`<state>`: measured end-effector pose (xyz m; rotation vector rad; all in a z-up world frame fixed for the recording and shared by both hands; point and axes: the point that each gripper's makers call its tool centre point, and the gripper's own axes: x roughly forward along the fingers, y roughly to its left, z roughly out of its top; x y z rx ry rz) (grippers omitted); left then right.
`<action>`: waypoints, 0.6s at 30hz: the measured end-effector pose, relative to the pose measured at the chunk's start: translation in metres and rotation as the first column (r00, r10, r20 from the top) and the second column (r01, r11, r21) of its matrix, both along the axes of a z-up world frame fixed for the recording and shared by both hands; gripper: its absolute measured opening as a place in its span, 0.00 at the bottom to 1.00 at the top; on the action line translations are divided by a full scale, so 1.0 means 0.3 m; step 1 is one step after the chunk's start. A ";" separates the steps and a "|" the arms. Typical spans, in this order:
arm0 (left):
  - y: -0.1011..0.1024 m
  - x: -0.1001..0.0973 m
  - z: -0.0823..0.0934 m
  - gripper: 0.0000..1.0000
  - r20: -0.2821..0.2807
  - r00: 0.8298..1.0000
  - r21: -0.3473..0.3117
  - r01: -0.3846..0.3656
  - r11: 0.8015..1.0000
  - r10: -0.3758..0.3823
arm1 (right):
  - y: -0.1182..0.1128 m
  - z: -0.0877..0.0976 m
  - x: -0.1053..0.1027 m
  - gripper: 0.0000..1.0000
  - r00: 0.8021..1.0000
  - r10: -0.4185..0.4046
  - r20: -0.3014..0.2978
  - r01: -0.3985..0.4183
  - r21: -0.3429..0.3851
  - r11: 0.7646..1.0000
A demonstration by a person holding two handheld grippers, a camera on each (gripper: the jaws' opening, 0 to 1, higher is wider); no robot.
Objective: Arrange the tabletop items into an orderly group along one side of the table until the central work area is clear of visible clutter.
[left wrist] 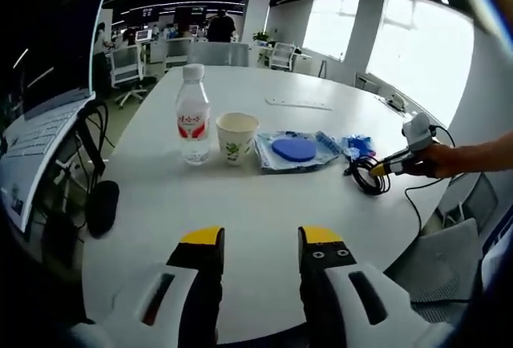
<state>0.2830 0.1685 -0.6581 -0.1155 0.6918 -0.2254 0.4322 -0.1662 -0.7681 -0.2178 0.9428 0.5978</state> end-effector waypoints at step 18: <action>0.002 0.004 0.023 0.35 0.021 1.000 -0.024 -0.017 1.000 0.017 | 0.058 0.060 0.018 0.05 0.996 0.078 0.039 -0.077 -0.020 0.997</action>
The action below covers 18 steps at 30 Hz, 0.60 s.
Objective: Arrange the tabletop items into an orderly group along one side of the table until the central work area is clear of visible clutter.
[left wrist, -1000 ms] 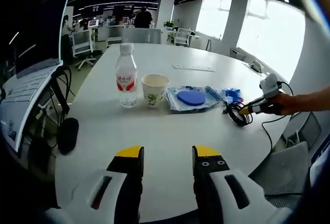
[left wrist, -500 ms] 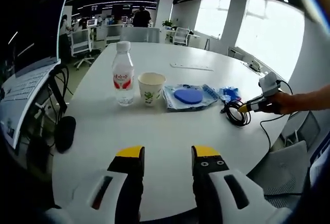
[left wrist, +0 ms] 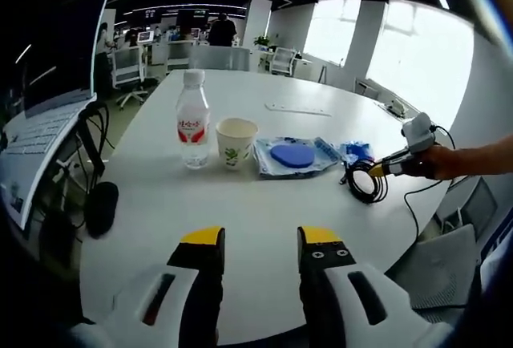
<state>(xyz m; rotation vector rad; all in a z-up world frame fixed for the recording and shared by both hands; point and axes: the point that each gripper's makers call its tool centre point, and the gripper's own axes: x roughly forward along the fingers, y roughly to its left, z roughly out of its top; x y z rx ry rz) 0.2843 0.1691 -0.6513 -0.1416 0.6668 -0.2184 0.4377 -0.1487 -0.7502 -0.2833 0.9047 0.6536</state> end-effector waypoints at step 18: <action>0.003 -0.036 0.009 0.36 0.011 1.000 -0.018 -0.026 0.999 0.026 | -0.020 -0.035 0.016 0.06 0.999 -0.020 -0.027 0.019 -0.036 0.999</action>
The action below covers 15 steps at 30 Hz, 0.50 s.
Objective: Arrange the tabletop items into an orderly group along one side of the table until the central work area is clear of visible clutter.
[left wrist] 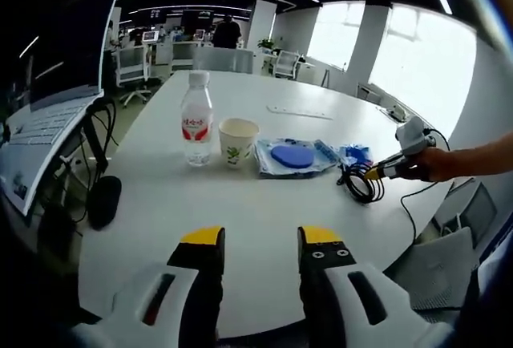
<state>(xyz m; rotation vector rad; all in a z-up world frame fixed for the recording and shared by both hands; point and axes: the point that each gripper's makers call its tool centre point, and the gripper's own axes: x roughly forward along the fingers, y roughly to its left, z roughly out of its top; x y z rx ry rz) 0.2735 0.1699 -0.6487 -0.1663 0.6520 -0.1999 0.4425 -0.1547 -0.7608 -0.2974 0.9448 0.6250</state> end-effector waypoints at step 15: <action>-0.023 0.041 0.034 0.36 0.031 0.999 -0.010 0.027 1.000 -0.026 | -0.029 0.034 -0.023 0.09 0.999 -0.030 0.018 0.030 -0.003 1.000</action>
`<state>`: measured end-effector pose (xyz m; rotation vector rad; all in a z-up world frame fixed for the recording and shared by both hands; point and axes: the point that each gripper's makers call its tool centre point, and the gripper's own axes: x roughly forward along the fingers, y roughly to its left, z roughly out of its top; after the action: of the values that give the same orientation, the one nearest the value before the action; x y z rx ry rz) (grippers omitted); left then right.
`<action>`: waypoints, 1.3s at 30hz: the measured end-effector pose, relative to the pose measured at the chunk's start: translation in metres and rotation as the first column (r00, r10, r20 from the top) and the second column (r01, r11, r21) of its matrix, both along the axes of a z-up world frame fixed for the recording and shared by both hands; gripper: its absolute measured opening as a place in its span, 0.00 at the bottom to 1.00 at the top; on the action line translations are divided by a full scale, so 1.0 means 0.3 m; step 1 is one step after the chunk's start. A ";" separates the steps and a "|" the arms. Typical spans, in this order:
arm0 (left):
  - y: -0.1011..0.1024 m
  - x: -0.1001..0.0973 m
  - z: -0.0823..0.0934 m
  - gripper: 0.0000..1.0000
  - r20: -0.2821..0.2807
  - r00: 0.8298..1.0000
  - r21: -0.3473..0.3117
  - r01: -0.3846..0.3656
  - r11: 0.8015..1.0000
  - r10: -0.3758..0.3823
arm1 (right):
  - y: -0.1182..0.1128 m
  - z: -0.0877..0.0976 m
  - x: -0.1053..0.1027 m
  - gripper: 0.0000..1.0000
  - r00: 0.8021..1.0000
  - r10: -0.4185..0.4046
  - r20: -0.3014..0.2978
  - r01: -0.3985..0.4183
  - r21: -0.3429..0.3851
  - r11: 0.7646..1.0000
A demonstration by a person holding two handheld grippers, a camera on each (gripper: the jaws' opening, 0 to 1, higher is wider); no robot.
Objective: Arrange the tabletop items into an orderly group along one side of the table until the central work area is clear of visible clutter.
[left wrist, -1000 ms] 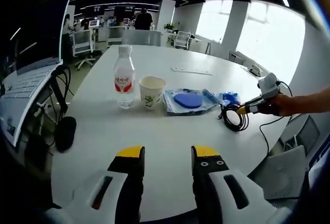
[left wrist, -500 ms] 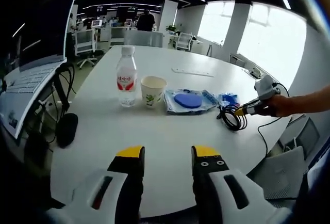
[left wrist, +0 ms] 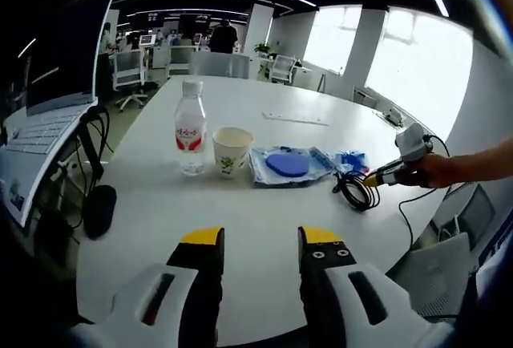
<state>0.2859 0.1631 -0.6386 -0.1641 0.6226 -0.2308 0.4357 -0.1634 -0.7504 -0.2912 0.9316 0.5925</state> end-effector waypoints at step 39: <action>-0.011 0.039 0.018 0.40 0.023 1.000 -0.017 0.020 1.000 -0.020 | 0.044 0.234 -0.064 0.28 0.991 0.041 0.124 -0.052 0.088 0.995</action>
<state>0.2976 0.1598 -0.6332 -0.1716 0.6003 -0.2568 0.4166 -0.1502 -0.6802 -0.2646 0.7798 0.6509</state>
